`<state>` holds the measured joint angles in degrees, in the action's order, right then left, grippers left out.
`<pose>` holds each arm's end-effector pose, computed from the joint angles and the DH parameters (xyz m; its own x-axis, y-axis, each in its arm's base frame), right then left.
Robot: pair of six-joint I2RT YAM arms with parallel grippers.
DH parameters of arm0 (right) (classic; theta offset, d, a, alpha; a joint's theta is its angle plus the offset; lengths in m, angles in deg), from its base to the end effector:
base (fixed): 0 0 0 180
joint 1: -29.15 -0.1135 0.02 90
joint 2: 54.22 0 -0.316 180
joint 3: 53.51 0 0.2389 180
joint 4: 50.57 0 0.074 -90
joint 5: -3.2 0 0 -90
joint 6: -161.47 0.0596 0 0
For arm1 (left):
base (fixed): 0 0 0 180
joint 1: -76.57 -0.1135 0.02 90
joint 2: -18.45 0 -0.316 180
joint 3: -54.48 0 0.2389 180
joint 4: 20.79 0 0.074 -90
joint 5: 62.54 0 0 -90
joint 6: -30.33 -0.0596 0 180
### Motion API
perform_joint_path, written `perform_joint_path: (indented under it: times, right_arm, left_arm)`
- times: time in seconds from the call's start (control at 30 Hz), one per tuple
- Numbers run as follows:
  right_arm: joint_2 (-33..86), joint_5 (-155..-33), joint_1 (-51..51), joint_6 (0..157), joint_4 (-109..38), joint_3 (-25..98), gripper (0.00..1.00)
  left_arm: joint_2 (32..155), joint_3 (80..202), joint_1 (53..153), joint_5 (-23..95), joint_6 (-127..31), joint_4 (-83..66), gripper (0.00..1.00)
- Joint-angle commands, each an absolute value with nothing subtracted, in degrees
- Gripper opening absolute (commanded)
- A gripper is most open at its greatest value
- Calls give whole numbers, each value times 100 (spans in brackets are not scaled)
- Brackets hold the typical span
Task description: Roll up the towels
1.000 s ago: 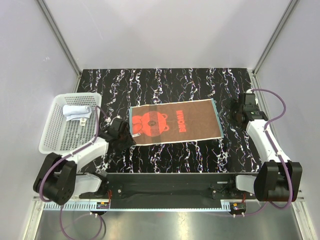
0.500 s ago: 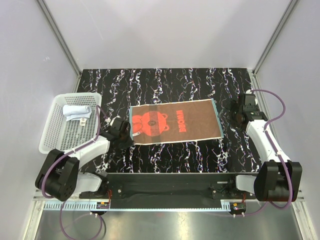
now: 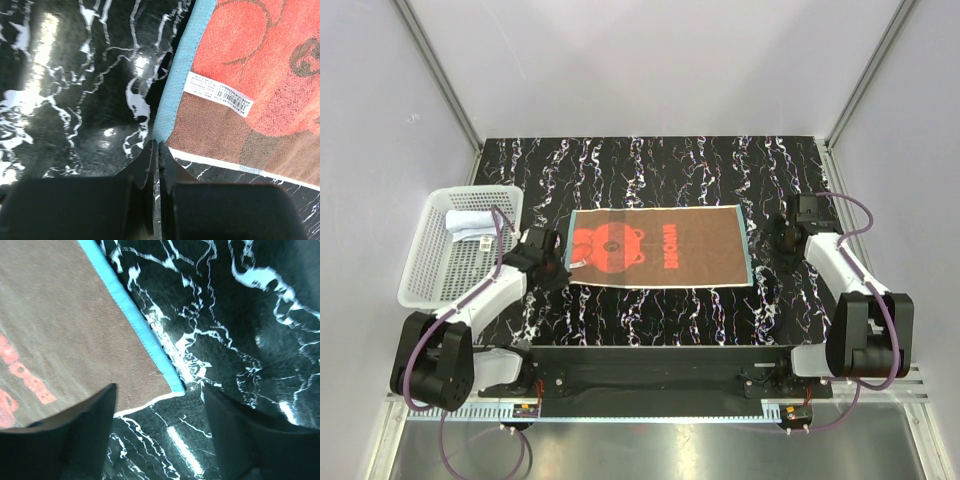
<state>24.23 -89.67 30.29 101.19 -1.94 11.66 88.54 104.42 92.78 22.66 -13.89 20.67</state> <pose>0.2521 -0.0020 0.2504 -0.7678 0.5105 -0.3870 0.4341 0.8589 0.2718 0.1935 -0.0511 0.2110 -0.7611 -0.5224 -0.3844 -0.4380 0.8511 -0.2894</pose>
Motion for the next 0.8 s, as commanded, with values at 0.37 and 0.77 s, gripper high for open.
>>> perform_joint_path:
  times: [0.37, 0.77]
  right_arm:
    - [2619, -9611, 2994, 10557, -474, 313, 52]
    - [3041, -9655, 2950, 10557, -685, 278, 37]
  left_arm:
    - [8841, 10461, 9028, 2552, -1669, 1819, 0]
    - [8842, 10462, 9002, 2605, -1704, 1766, 0]
